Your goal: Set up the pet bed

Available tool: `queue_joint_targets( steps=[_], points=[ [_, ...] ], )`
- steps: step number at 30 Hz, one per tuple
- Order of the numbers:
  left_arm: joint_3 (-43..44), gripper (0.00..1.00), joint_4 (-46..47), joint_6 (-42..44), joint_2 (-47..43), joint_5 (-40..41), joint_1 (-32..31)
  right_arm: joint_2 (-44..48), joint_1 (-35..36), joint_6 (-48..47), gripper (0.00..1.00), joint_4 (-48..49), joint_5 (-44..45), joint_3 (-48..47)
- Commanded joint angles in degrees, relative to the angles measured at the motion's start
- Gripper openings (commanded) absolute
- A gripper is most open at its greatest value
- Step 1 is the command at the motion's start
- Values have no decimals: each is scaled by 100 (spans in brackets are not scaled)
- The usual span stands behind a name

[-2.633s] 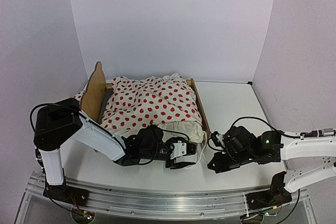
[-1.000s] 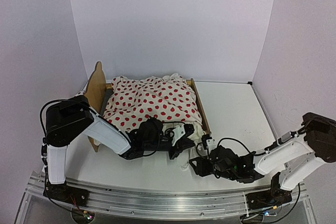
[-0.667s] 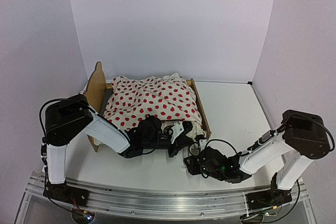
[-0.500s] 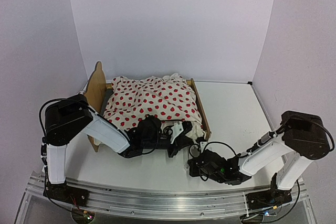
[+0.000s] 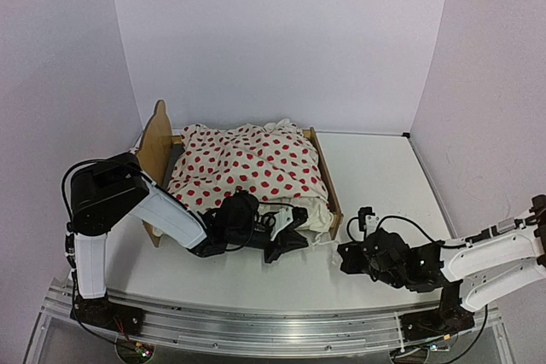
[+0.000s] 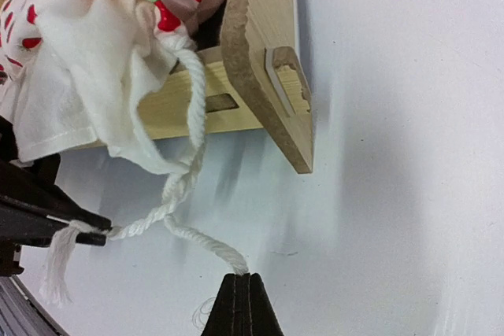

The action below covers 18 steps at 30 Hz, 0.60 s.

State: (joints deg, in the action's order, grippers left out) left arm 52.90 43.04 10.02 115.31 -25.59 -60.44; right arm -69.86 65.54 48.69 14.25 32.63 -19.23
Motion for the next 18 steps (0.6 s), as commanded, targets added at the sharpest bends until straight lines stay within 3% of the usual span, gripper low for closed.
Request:
queue_joint_targets(
  steps=[1,2,6,8,14,18],
  points=[
    [11,2,-395,536,-45,-580,-127,-75,-364,-448,0,-449,-741,-299],
    [15,8,-486,579,-28,-645,-152,-166,-447,-484,0,-449,-908,-359],
    [8,48,-597,573,-55,-679,-204,-479,-623,-554,0,-444,-1406,-549],
    [97,59,-709,569,-104,-468,-203,-517,-637,-610,0,-449,-1537,-597],
    [355,62,-1004,206,-244,123,-208,-502,-639,-675,0,-441,-1671,-573],
    [620,49,-439,-935,-24,1125,-274,-471,-639,-609,0,-418,-1685,-508]
  ],
)
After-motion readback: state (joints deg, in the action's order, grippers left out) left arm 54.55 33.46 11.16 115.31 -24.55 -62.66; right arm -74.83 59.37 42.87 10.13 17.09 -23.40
